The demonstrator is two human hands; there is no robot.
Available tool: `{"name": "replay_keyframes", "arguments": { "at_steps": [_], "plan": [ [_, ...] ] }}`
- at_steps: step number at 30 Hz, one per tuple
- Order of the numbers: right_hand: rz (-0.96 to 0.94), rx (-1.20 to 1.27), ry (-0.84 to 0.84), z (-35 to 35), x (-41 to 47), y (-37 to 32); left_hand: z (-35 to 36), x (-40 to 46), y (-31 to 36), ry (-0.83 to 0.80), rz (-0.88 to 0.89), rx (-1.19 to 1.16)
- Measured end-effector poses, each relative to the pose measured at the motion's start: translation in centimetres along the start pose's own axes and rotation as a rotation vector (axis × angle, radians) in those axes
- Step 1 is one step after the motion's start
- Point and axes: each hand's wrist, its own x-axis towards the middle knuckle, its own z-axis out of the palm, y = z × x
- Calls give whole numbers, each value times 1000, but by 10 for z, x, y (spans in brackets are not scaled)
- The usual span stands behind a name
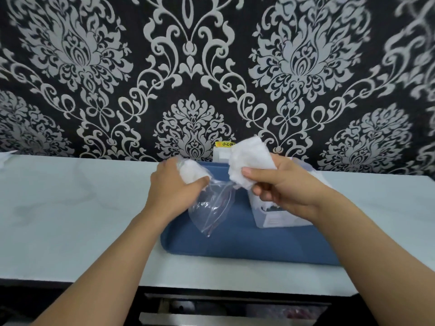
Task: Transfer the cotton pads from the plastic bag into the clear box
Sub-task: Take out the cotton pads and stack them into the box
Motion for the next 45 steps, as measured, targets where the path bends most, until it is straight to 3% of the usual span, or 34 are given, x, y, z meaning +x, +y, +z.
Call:
{"name": "replay_keyframes", "arguments": {
  "at_steps": [2,4,7,9,11,13,15,19,22,24,27,30,34,39,43,45],
  "plan": [
    [101,103,-60,-1,-1,0,-2,-7,14,181,154,18],
    [208,262,-113,-2,0,1,-2,-13,30,198,316,-217],
    [309,585,-244,-6,5,0,12,-24,51,-205,269,-610],
    [315,756,-338,-11,7,1,20,-27,59,-435,84,-797],
    [302,830,-389,-18,9,2,23,-27,63,-590,-91,-992],
    [300,846,-411,-22,10,3,22,-27,64,-670,-123,-1060],
    [302,834,-389,-28,9,5,27,-26,64,-655,-83,-979],
    [269,756,-254,-34,5,4,41,-26,67,-465,-2,-735],
    [138,664,-121,-47,-2,-3,38,-24,70,-404,-27,-752],
    [-5,412,-52,-65,-8,-3,35,-24,71,-365,-59,-807],
    [-64,-14,-158,-74,-22,3,35,-26,72,-308,-54,-759],
    [-26,-188,-290,-69,-30,9,35,-29,76,-288,1,-730],
    [-102,-410,-212,-70,-29,8,38,-30,74,-298,50,-676],
    [-210,-512,-64,-71,-25,15,42,-33,71,-179,219,-578],
    [-225,-402,-26,-65,-22,14,42,-30,71,-138,342,-485],
    [-232,-321,-21,-58,-22,14,42,-31,74,-146,295,-450]
  ]
}}
